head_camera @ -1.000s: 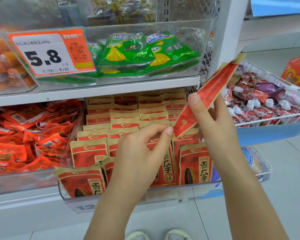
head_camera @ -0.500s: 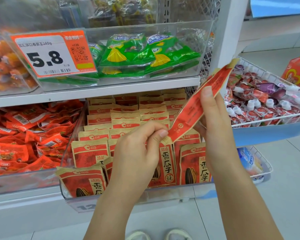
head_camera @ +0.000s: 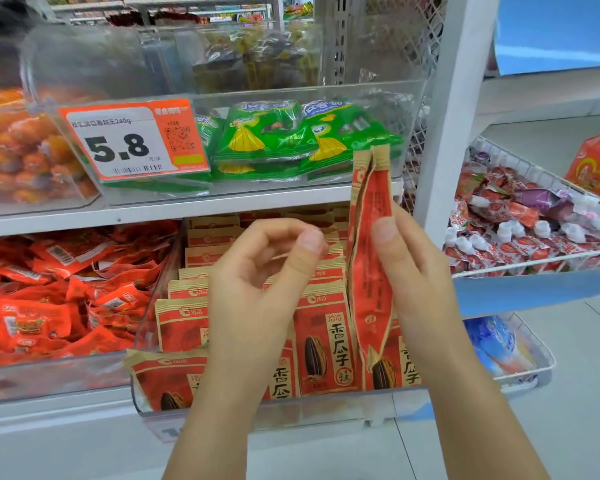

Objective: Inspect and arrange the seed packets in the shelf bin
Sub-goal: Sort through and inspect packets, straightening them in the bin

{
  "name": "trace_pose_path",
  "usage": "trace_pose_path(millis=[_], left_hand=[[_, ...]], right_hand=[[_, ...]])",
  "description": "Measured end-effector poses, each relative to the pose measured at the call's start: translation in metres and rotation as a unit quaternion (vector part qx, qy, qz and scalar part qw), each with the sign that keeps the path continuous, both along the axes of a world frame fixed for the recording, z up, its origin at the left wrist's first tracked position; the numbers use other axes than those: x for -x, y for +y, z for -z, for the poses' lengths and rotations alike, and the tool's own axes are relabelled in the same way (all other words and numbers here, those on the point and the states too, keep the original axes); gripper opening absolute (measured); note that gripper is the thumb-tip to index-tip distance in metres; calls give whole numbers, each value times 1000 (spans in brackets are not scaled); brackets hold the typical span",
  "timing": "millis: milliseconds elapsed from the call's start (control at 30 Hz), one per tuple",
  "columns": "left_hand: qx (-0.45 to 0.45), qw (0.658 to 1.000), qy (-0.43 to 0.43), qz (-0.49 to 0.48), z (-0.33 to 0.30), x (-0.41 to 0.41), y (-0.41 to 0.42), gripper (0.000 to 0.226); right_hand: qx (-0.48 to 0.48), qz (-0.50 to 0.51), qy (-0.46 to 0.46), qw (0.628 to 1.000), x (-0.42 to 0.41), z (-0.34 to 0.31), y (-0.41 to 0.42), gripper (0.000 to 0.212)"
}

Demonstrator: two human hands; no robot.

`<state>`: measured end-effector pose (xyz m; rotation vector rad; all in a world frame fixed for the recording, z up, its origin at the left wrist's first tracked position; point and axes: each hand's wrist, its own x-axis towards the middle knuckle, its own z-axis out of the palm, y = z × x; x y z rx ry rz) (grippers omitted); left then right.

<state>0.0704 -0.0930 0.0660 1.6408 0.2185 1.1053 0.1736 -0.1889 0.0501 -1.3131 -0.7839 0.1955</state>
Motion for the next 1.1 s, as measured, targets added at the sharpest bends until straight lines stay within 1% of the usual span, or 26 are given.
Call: trace_pose_path(millis=[100,167,233,333,400,500,600,733,833,900,967,1033,1067,1100], left_hand=[[6,999,-26,17,-13,-4,-2,6],[2,999,-29,13,-17,-7,-6,11],[8,999,-34,2,-17,-8,-6,9],[24,999,-28,0,-16,-7,-3,3],[20,1000,-24,-1,-16,-5,-3,5],[37,999,-24,4,-14,-6,-2,9],[59,998,-24,6,-12,-7,1,11],[103,994,-32,-3,-13,-7,0,9],[193,980,-46,-12,-14,-7,3,12],[259,964,-61,-8,-15,-6,8,16],[295,952,-74,-4,-15,-5,12,21],[299,952,-68,8,-14,-5,13,20],[295,954,-56,14,-13,-5,13,17],[289,956,-41,20,-11,-5,14,16]], right_hand=[[16,-6,-36,999,9,-1,5,73],[25,-3,-44,999,10,1,7,81],[22,-6,-45,999,11,3,8,82],[21,-9,-33,999,12,4,9,78],[15,-19,-18,1000,12,4,10,72],[-10,-43,10,999,13,2,10,57],[-26,-59,17,998,15,0,10,54],[-30,-66,19,997,13,-1,8,65],[6,-43,60,997,3,0,3,77],[60,-66,112,990,-4,-2,-3,72],[117,-131,141,974,-8,-3,-9,59],[135,-178,153,963,-9,-3,-12,41],[131,-185,159,961,-8,-3,-13,35],[127,-180,166,961,-8,-3,-13,32]])
